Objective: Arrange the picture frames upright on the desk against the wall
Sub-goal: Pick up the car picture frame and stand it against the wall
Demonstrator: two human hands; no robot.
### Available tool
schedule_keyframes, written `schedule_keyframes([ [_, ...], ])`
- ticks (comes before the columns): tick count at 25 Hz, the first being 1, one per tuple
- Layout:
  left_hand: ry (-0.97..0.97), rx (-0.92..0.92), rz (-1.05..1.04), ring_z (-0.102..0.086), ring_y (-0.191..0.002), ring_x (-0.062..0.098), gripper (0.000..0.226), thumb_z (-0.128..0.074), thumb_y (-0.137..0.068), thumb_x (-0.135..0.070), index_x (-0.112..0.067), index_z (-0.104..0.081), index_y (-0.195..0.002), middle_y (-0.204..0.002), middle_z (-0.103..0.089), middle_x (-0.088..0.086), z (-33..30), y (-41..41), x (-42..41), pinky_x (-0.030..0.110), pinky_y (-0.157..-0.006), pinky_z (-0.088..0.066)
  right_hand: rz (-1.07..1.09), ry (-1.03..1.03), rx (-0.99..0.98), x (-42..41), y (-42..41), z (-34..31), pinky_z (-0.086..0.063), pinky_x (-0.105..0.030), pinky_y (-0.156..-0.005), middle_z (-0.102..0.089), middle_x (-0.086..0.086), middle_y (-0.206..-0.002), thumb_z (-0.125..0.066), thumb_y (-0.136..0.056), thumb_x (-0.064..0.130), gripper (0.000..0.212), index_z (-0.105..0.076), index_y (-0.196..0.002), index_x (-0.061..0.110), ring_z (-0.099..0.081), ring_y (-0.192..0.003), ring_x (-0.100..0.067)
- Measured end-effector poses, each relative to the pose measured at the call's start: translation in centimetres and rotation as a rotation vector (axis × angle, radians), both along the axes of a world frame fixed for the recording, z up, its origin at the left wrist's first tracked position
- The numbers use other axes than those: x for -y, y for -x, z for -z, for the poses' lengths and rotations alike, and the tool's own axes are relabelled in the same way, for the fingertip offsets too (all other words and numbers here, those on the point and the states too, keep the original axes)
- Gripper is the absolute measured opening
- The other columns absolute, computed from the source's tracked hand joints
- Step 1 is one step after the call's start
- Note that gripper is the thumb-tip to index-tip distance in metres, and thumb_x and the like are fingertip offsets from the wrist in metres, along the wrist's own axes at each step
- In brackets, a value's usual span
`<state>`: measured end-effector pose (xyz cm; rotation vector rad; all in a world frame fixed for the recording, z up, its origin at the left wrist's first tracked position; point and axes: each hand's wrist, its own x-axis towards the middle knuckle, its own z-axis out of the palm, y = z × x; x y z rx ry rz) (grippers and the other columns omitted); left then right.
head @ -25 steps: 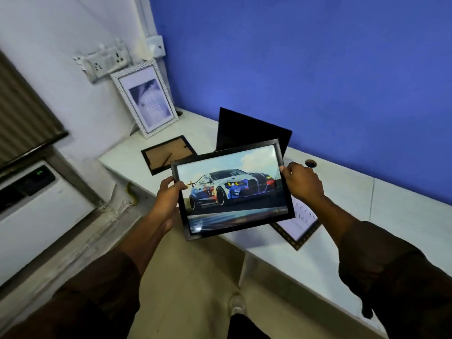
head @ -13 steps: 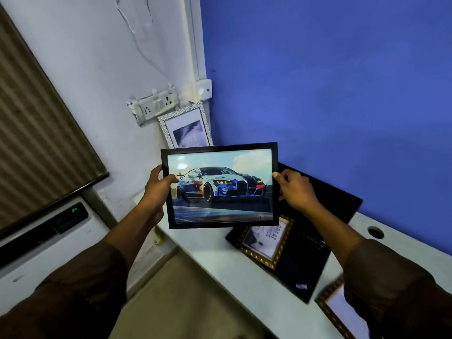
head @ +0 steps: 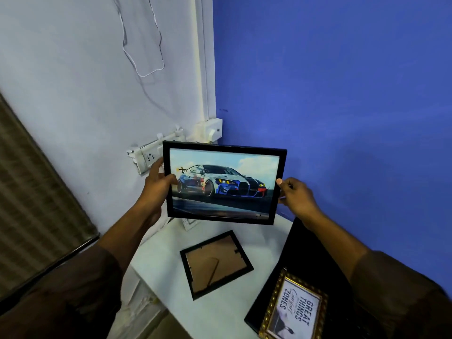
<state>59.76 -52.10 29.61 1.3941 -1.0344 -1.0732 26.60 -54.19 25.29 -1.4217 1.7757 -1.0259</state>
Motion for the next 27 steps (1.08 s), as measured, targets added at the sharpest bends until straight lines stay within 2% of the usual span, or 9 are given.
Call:
schedule_keyframes([
  [2,0.004,0.006,0.078,-0.064,-0.101,0.011,0.075,-0.05,-0.083,0.007,-0.033,-0.041,-0.145,-0.119,-0.067,0.001,1.1,-0.2,3.3,0.017,-0.068,-0.049,0.07,0.008,-0.066,2.4,0.4,1.0,-0.057,-0.051,-0.082,-0.07,-0.013,-0.089,-0.049,-0.097,0.049,0.041,-0.061,-0.087,0.011,-0.069,-0.085,-0.031],
  [4,-0.027,0.009,0.177,-0.064,-0.108,0.018,0.078,-0.051,-0.079,0.01,-0.034,-0.043,-0.144,-0.118,-0.07,0.001,2.9,0.1,7.3,0.021,-0.072,-0.047,0.153,0.004,-0.153,4.5,1.0,2.0,-0.054,-0.042,-0.078,-0.072,-0.015,-0.089,-0.05,-0.098,0.044,0.038,-0.062,-0.087,0.009,-0.068,-0.087,-0.035],
  [6,-0.074,0.004,0.269,-0.063,-0.11,0.021,0.077,-0.05,-0.081,0.01,-0.032,-0.042,-0.145,-0.12,-0.069,0.0,4.5,0.9,11.5,0.022,-0.072,-0.047,0.251,-0.01,-0.222,6.4,1.8,3.4,-0.045,-0.036,-0.069,-0.072,-0.018,-0.091,-0.05,-0.099,0.038,0.036,-0.064,-0.088,0.007,-0.066,-0.09,-0.036],
  [10,-0.137,-0.003,0.445,-0.063,-0.097,0.013,0.068,-0.049,-0.085,0.013,-0.02,-0.041,-0.144,-0.123,-0.063,0.005,8.0,3.6,18.9,0.016,-0.066,-0.052,0.354,-0.23,-0.301,9.7,3.7,6.5,-0.035,-0.031,-0.067,-0.071,-0.021,-0.102,-0.057,-0.095,0.036,0.029,-0.06,-0.083,0.01,-0.065,-0.1,-0.039],
  [13,-0.191,0.003,0.577,-0.064,-0.089,0.021,0.066,-0.051,-0.088,0.015,-0.015,-0.038,-0.146,-0.121,-0.064,0.014,11.4,6.0,23.8,0.022,-0.068,-0.054,0.481,-0.361,-0.189,10.6,4.8,8.5,-0.036,-0.029,-0.069,-0.069,-0.02,-0.111,-0.062,-0.091,0.031,0.024,-0.062,-0.097,0.008,-0.062,-0.097,-0.033],
  [16,-0.233,0.081,0.646,-0.059,-0.084,0.025,0.065,-0.046,-0.086,0.02,-0.012,-0.041,-0.143,-0.115,-0.063,0.017,14.0,8.6,27.1,0.026,-0.065,-0.048,0.605,-0.4,-0.068,11.4,6.0,10.2,-0.04,-0.028,-0.077,-0.064,-0.018,-0.122,-0.066,-0.089,0.028,0.041,-0.058,-0.122,0.005,-0.06,-0.112,-0.034],
  [20,-0.25,0.161,0.731,-0.059,-0.071,0.01,0.05,-0.046,-0.088,0.021,-0.011,-0.05,-0.126,-0.093,-0.062,0.007,15.9,11.1,29.5,0.011,-0.052,-0.047,0.626,-0.485,0.068,12.5,7.2,12.0,-0.046,-0.032,-0.085,-0.064,-0.012,-0.114,-0.073,-0.082,0.028,0.048,-0.059,-0.121,0.004,-0.061,-0.112,-0.034],
  [24,-0.39,0.143,0.775,-0.058,-0.091,0.019,0.066,-0.057,-0.089,0.007,-0.019,-0.036,-0.146,-0.13,-0.057,0.02,18.1,12.3,32.8,0.023,-0.065,-0.049,0.642,-0.503,0.297,14.0,9.8,15.7,-0.053,-0.047,-0.098,-0.072,-0.016,-0.111,-0.075,-0.065,0.023,0.051,-0.068,-0.111,0.001,-0.067,-0.105,-0.036],
  [27,-0.427,0.17,0.797,-0.059,-0.1,0.027,0.065,-0.057,-0.091,0.001,-0.024,-0.034,-0.146,-0.131,-0.059,0.021,18.6,12.9,33.7,0.029,-0.076,-0.049,0.657,-0.476,0.392,15.0,10.1,16.7,-0.051,-0.047,-0.1,-0.073,-0.018,-0.113,-0.075,-0.071,0.017,0.045,-0.068,-0.112,0.0,-0.067,-0.109,-0.037],
])
